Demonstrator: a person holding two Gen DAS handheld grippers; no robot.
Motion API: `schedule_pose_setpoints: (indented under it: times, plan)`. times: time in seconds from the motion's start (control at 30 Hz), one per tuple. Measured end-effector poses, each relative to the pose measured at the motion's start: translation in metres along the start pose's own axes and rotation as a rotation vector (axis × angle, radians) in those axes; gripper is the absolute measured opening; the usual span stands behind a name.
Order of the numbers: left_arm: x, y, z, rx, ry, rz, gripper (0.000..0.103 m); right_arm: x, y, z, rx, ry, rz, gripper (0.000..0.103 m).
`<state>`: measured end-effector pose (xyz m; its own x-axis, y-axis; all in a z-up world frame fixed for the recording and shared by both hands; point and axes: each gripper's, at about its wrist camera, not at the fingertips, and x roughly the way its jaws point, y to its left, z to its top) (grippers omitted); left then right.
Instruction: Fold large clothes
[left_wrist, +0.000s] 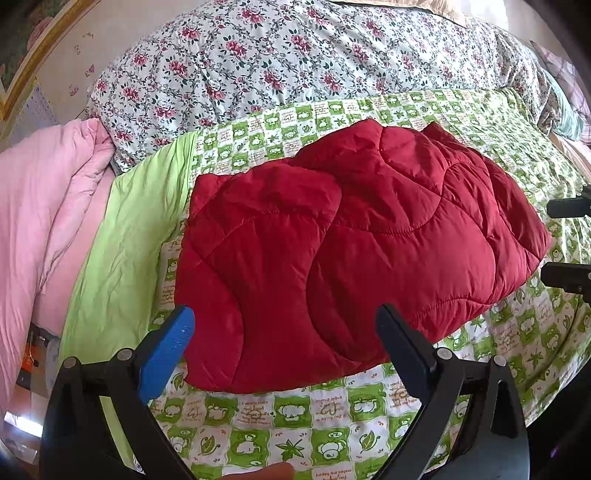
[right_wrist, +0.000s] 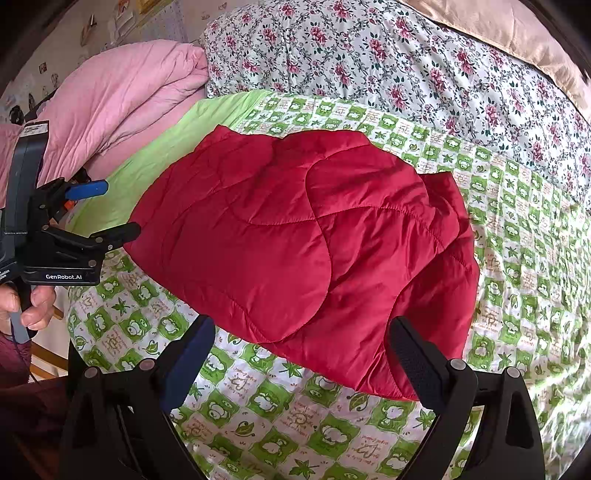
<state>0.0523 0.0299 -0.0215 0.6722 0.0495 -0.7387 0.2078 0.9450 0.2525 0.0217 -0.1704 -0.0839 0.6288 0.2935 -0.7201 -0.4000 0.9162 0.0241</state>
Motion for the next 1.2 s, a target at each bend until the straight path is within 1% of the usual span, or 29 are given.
schedule_pose_setpoints:
  times: [0.1, 0.5, 1.2]
  plan:
    - [0.0003, -0.0003, 0.0005, 0.003, -0.007, 0.015, 0.099, 0.0, -0.0002, 0.0014, -0.002, -0.001, -0.004, 0.096]
    - [0.0053, 0.0006, 0.0016, -0.003, 0.004, 0.018, 0.099, 0.0009, 0.0009, 0.0066, -0.012, -0.004, -0.001, 0.096]
    - [0.0026, 0.0026, 0.0021, 0.008, -0.012, 0.036, 0.099, 0.0014, 0.0033, 0.0083, -0.031, 0.001, -0.005, 0.096]
